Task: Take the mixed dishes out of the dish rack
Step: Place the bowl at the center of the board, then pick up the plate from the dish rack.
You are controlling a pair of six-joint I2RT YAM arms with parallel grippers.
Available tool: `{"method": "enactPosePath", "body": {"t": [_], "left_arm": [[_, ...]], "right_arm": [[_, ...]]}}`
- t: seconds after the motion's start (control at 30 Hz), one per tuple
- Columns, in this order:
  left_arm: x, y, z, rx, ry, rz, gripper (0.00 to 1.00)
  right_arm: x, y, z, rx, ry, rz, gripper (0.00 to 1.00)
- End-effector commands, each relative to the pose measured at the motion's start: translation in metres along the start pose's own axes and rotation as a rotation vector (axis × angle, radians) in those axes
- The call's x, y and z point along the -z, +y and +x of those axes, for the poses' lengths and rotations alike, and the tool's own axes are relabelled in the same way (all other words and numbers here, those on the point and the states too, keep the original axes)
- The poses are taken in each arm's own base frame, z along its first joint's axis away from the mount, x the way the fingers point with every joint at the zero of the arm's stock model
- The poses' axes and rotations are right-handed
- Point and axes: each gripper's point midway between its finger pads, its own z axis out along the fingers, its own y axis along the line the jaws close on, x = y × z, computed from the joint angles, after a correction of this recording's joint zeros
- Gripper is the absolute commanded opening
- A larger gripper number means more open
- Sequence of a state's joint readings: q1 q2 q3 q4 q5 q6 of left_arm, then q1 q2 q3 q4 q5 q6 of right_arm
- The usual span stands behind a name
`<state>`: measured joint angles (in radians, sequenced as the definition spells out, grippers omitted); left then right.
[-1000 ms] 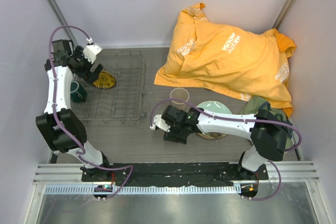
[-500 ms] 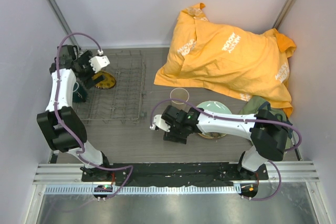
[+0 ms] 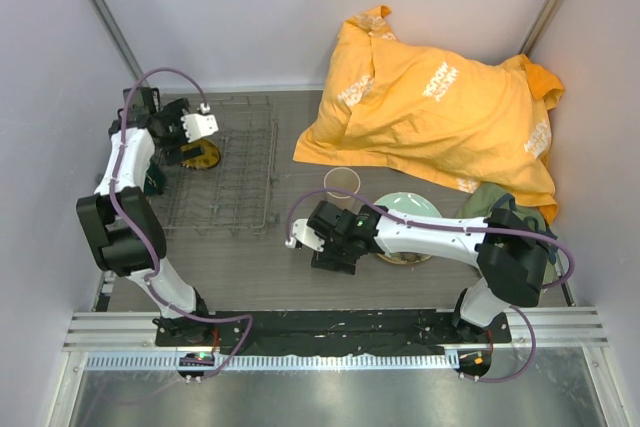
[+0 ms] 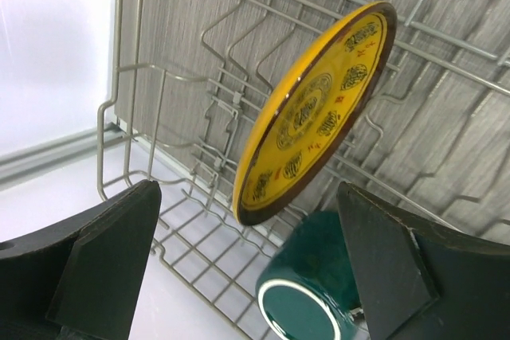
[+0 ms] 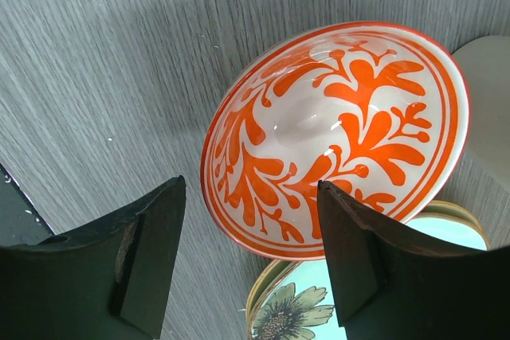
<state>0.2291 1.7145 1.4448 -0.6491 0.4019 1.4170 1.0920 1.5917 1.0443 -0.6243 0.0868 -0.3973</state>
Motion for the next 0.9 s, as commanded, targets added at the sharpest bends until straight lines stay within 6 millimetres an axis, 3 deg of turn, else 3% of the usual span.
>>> {"method": "enactPosePath", "body": {"t": [0.0, 0.23, 0.37, 0.63, 0.87], "left_arm": [[-0.014, 0.016, 0.001, -0.081, -0.006, -0.042, 0.96], [-0.026, 0.016, 0.002, -0.083, 0.005, -0.044, 0.84], [-0.028, 0.017, -0.002, -0.073, -0.002, -0.049, 0.69], [-0.026, 0.018, -0.003, -0.06, -0.004, -0.056, 0.57], [-0.025, 0.009, -0.003, -0.043, -0.004, -0.029, 0.35]], "right_arm": [[-0.001, -0.002, -0.011, 0.016, -0.03, 0.002, 0.7], [0.003, -0.003, -0.013, 0.017, -0.039, 0.004, 0.69], [0.004, -0.002, -0.014, 0.019, -0.046, 0.001, 0.69], [0.005, -0.001, -0.013, 0.021, -0.049, -0.002, 0.68], [0.005, -0.003, -0.012, 0.021, -0.049, 0.006, 0.67]]}}
